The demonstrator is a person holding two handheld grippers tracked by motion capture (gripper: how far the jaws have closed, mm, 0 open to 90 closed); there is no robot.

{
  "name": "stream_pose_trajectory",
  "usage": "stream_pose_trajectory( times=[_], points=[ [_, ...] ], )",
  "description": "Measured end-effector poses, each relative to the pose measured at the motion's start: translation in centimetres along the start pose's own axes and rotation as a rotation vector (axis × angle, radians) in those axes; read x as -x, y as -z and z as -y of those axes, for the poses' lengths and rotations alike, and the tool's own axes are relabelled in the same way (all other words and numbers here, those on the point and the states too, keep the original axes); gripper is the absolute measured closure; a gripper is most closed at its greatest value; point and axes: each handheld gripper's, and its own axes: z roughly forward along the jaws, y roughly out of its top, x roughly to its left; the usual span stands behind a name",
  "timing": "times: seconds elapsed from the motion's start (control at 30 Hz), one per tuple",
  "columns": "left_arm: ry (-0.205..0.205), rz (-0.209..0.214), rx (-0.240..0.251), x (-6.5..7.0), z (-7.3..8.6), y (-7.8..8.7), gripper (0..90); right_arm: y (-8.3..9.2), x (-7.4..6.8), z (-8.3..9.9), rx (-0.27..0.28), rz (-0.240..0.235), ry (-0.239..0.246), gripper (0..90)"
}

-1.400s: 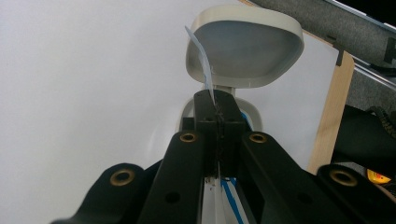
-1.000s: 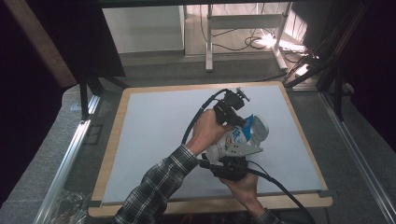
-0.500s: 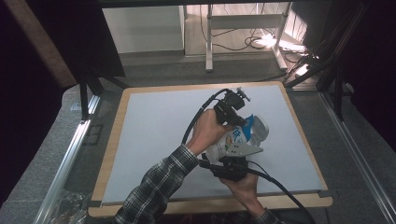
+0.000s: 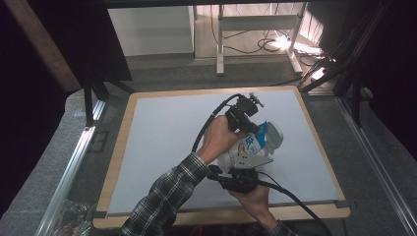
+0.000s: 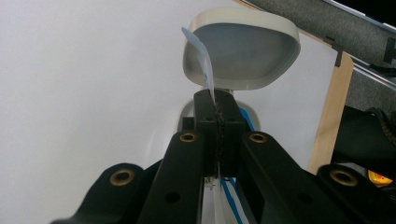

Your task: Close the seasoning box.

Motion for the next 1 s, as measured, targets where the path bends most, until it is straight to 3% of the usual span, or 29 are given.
stream_pose_trajectory(
  times=[0.63,1.0],
  points=[
    [0.007,0.021,0.050,-0.2,0.8,0.4,89.6,-0.1,0.5,0.4,-0.029,0.010,-0.004,69.0],
    [-0.012,0.034,0.082,0.1,1.2,0.7,89.6,0.0,1.0,0.7,-0.036,0.031,-0.007,67.1]
  ],
)
